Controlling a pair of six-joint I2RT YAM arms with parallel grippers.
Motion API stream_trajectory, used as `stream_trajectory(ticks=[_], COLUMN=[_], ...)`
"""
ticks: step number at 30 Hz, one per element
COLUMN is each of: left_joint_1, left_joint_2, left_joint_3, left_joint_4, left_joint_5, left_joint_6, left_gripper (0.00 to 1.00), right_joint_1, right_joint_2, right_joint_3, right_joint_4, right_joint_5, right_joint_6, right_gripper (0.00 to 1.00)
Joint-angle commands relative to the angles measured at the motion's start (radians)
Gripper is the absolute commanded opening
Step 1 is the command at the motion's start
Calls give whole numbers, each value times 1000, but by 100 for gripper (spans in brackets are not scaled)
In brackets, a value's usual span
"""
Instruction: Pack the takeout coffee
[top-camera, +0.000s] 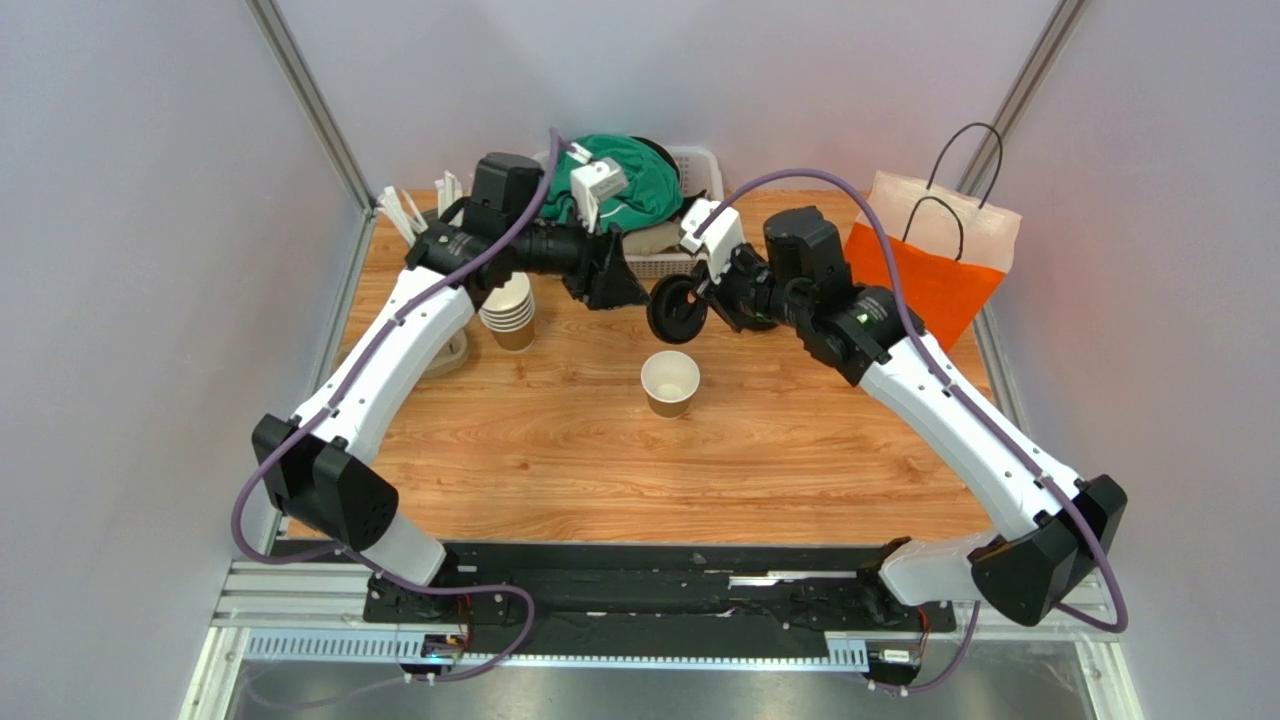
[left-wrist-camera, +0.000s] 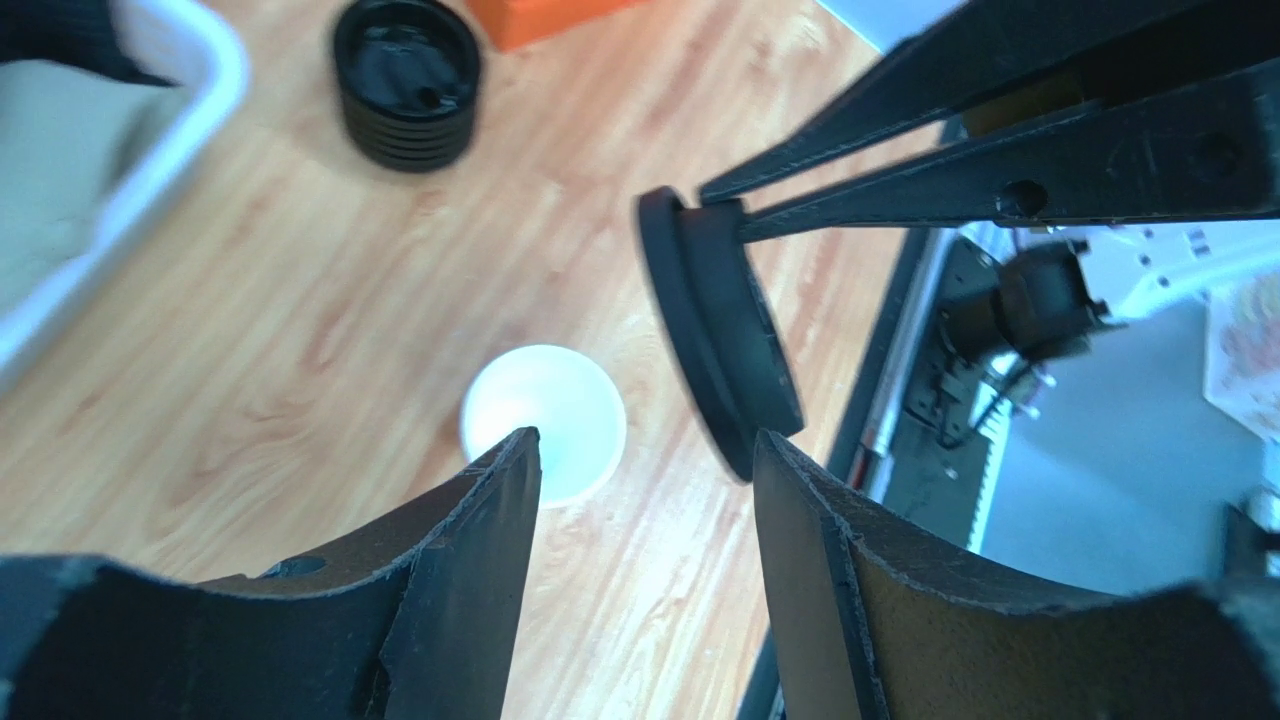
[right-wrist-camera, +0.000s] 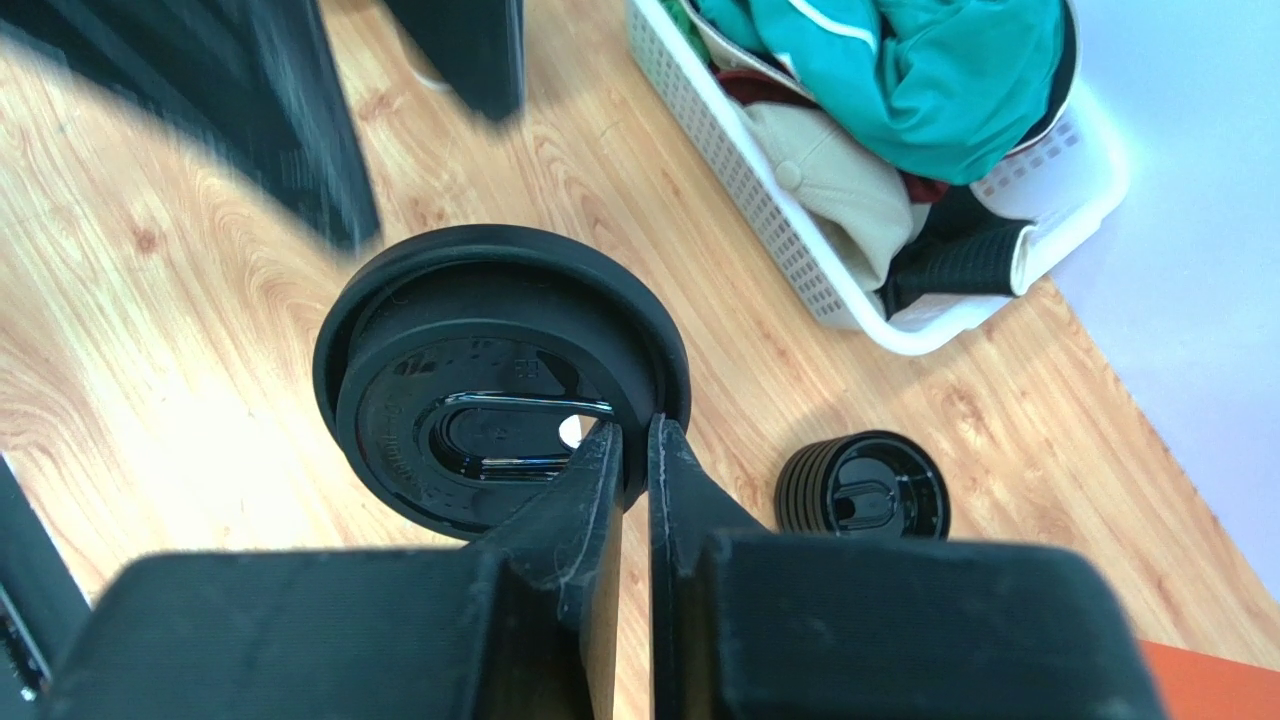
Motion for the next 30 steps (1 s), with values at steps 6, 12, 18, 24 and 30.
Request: stream_trajectory(ticks=[6,12,18,24,30], left_joint_1=[99,193,371,429,429], left_joint_2=[-102,-151,-191,-251,-335], left_joint_3=[-31,-80,-168,-197,-272], left_joint_4=[49,76,145,145,213], left_joint_5=[-40,-67,-47,-89,-132], left_joint_6=[-2,2,-85,-59,-59], left_gripper=[63,63,80,82,99], right_joint_1=[5,8,12,22,48], right_joint_2=[101,268,477,623,672], right_joint_3=[114,279,506,603,592], right_joint_4=[-124,-333,-615,-755,-754], right_joint_5=[21,72,78,32,44], right_joint_6=[7,-31,-100,-120,-122], right_gripper=[0,0,0,0,1])
